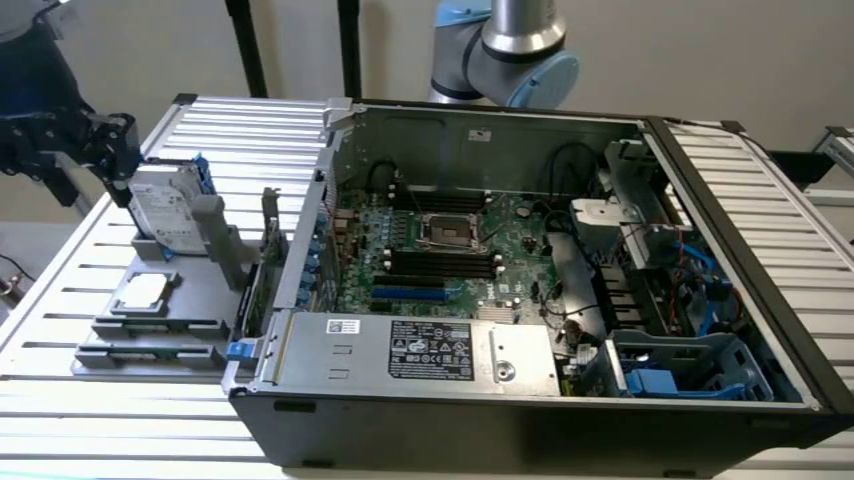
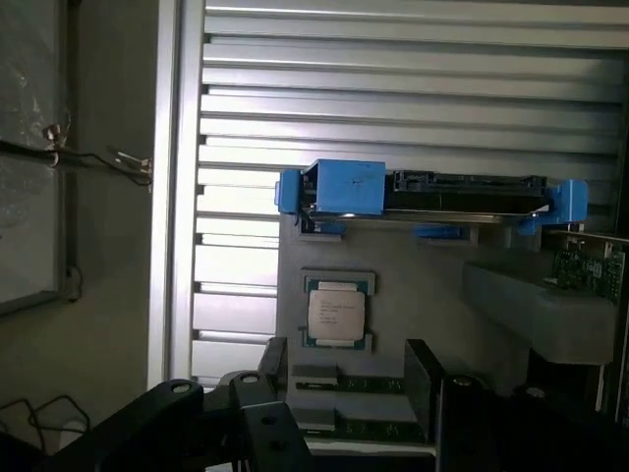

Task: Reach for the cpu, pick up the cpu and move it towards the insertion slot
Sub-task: 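Pick up the cpu and move it towards the insertion slot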

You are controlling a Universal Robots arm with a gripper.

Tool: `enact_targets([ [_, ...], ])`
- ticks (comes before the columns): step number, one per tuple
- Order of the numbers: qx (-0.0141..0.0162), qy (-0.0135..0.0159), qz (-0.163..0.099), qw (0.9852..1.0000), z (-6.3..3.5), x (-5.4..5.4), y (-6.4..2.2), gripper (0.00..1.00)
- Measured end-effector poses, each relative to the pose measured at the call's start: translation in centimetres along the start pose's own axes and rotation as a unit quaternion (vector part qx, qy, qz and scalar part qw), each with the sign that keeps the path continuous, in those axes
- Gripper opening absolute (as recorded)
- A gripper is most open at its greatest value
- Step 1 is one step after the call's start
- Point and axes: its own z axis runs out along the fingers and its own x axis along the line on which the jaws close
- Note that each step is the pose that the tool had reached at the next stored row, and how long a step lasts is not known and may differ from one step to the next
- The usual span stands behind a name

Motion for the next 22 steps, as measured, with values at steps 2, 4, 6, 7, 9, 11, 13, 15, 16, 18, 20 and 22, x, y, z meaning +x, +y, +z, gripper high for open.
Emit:
enact_targets([
  [2,0.0000,-0.0009,0.001,1.0000,0.36,0.0,-0.04,0.60],
  [4,0.0000,-0.0018,0.002,1.0000,0.72,0.0,-0.10,0.60],
  [6,0.0001,-0.0025,0.003,1.0000,1.08,0.0,-0.15,0.60],
  [7,0.0001,-0.0028,0.004,1.0000,1.26,0.0,-0.18,0.60],
  [9,0.0000,-0.0036,0.004,1.0000,1.63,0.0,-0.24,0.60],
  [11,0.0001,-0.0041,0.004,1.0000,1.99,0.0,-0.29,0.60],
  [13,0.0001,-0.0046,0.005,1.0000,2.34,0.0,-0.36,0.60],
  [15,0.0001,-0.0051,0.005,1.0000,2.71,0.0,-0.41,0.60],
  [16,0.0001,-0.0052,0.005,1.0000,2.89,0.0,-0.43,0.60],
  [18,0.0001,-0.0054,0.005,1.0000,3.26,0.0,-0.47,0.60],
  [20,0.0001,-0.0054,0.005,1.0000,3.61,0.0,-0.50,0.60],
  [22,0.0001,-0.0054,0.005,1.0000,3.98,-0.1,-0.54,0.60],
])
